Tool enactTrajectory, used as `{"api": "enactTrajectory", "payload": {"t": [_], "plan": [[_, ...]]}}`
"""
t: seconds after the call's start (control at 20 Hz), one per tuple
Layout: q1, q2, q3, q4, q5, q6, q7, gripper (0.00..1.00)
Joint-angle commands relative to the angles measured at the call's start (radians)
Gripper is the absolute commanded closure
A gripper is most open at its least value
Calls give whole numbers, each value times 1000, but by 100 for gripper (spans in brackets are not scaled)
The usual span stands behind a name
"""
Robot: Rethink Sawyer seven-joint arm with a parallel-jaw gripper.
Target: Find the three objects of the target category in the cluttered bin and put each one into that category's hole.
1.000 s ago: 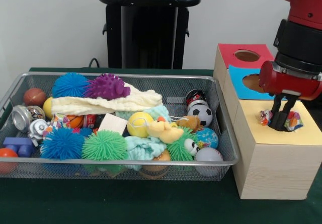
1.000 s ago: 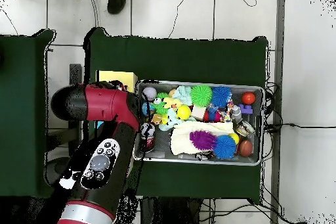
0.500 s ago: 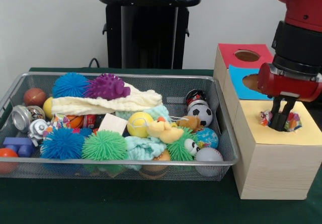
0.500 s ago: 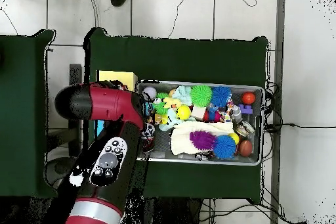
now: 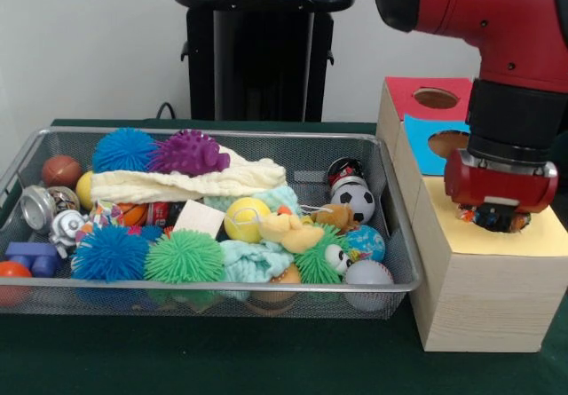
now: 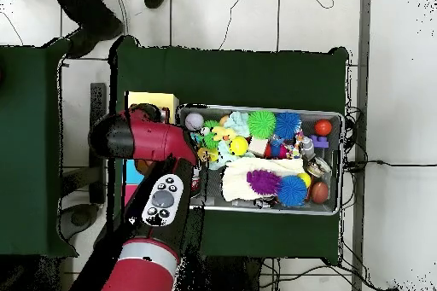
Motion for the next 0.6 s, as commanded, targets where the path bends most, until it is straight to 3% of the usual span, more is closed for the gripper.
{"api": "enactTrajectory", "payload": {"t": [0.05, 0.2, 0.6], "plan": [[-53, 91, 164, 114, -70, -113, 145, 100], [-63, 102, 179, 108, -67, -135, 141, 100], [-33, 57, 139, 115, -54, -55, 148, 100]]}}
